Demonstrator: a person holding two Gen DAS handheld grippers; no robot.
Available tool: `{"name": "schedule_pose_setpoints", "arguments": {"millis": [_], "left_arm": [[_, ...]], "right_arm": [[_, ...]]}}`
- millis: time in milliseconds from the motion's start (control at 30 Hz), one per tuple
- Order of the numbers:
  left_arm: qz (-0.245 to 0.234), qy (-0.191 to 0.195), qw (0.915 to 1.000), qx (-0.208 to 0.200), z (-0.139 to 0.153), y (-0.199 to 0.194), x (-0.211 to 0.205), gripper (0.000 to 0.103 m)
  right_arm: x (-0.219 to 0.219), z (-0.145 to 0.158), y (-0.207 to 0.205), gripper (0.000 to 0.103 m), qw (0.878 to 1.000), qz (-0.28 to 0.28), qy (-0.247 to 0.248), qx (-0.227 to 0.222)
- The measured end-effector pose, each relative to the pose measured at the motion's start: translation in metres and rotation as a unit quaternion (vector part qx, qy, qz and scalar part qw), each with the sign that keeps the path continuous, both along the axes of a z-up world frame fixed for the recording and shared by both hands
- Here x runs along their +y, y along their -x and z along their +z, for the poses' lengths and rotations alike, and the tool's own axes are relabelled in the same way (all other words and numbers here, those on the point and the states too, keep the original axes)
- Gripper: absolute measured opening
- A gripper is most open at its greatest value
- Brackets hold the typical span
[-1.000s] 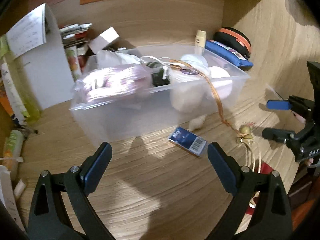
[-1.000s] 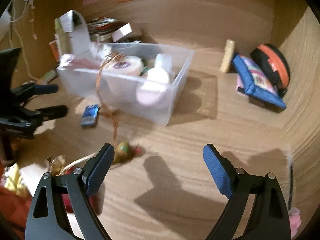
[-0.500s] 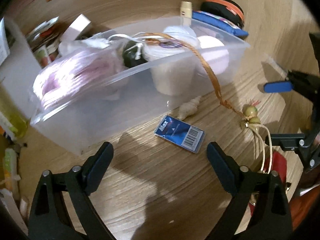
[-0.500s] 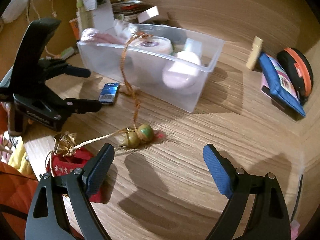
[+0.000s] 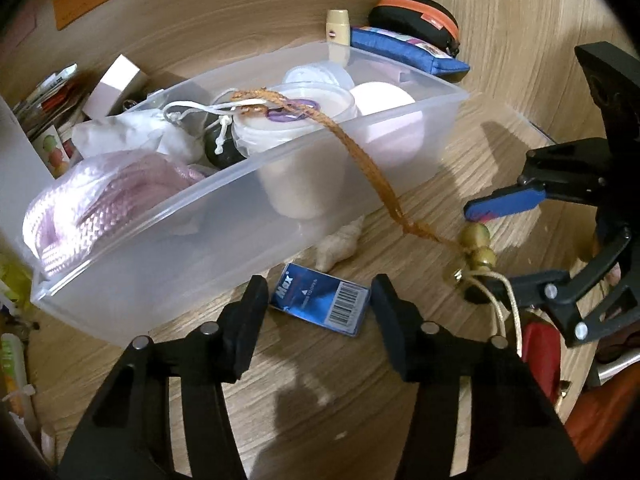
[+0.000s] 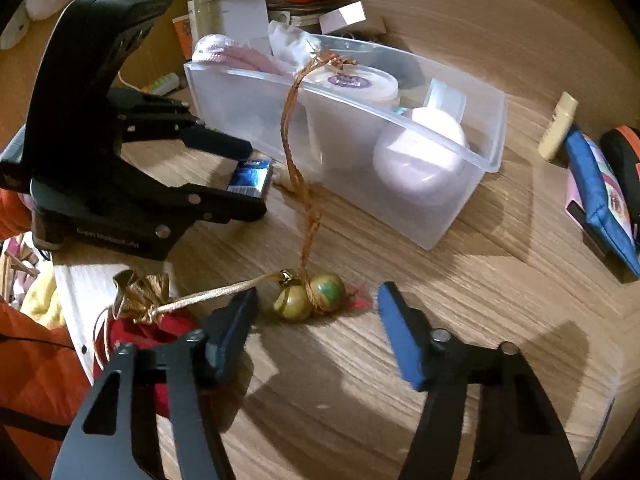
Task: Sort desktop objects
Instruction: 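Grasp the blue card with the left gripper while the right gripper grasps the gourd-bead charm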
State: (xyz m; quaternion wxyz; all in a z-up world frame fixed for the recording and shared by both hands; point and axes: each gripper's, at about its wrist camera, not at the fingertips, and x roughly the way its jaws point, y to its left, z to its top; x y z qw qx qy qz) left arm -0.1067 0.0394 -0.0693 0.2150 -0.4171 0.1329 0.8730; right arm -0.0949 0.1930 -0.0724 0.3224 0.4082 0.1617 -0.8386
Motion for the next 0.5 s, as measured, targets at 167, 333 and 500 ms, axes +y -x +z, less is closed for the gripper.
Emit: {"name": "schedule_pose_setpoints", "arguments": {"millis": [167,333,500], "left_arm": [[0.012,0.003,0.9999,0.007,0.001,-0.001,-0.001,0.052],[0.025,-0.005,0.9992,0.03,0.012,-0.01,-0.004,0.052],[0.03,-0.031,0.997,0.065,0.037,-0.027,-0.011,0.052]], "right_arm": [[0.003,-0.001,0.0,0.039,1.0,-0.005,0.005,0.003],[0.012,0.001,0.004,0.039,1.0,-0.027,0.011,0.005],[0.025,0.017,0.004,0.039,0.998,-0.049,0.03,0.026]]}}
